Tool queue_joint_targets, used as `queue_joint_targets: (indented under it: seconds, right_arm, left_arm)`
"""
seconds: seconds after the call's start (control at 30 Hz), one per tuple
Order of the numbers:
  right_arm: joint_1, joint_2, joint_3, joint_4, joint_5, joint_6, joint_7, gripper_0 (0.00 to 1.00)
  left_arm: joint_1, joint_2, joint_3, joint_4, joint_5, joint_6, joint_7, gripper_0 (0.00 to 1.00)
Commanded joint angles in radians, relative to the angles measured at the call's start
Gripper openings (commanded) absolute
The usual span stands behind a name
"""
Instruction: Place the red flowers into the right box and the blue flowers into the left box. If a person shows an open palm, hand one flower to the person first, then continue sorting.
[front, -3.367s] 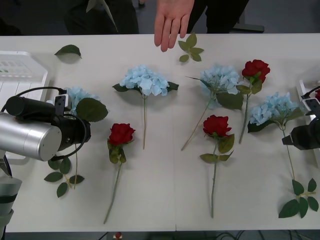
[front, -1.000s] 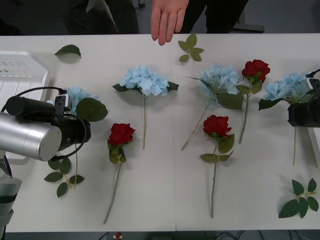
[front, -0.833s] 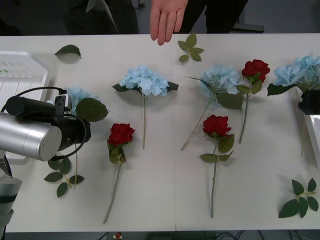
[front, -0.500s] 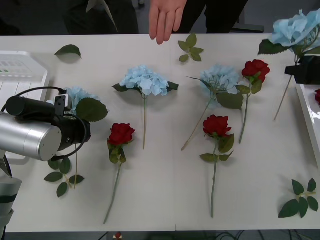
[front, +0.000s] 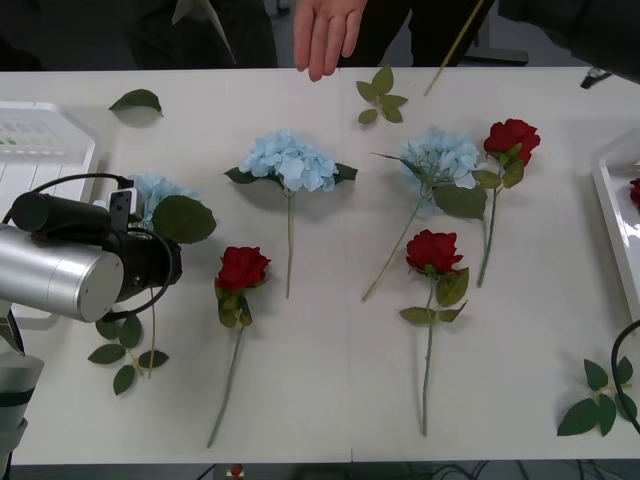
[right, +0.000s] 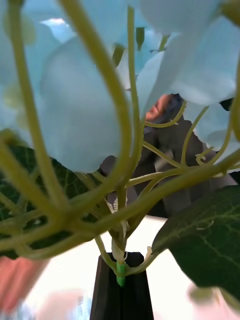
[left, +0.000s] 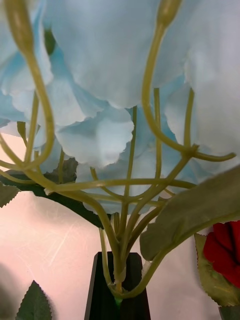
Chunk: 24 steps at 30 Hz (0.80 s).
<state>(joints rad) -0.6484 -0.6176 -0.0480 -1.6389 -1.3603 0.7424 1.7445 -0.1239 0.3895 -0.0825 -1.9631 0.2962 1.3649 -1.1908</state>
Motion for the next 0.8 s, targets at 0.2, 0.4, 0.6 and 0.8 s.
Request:
queue_joint_targets:
  seconds: [0.2,0.4,0.6,0.8]
  right_arm:
    - [-0.174,0.050,0.140,-0.010,0.124,-0.113,0.081,0.00]
    - [-0.226,0.072,0.162,0.021,0.122,-0.133,0.193,0.00]
    - [-0.243,0.104,0.162,0.028,0.113,-0.164,0.297,0.00]
    - [-0.249,0.133,0.162,0.028,0.026,-0.179,0.420,0.00]
  left_arm:
    - [-0.013,0.016,-0.002,-0.028,0.001,-0.007,-0.021,0.00]
    - [-0.013,0.014,-0.002,-0.028,0.001,-0.007,-0.021,0.00]
    - [-0.013,0.016,-0.002,-0.028,0.001,-0.007,-0.023,0.00]
    - [-0.011,0.016,-0.002,-0.028,0.001,-0.007,-0.023,0.00]
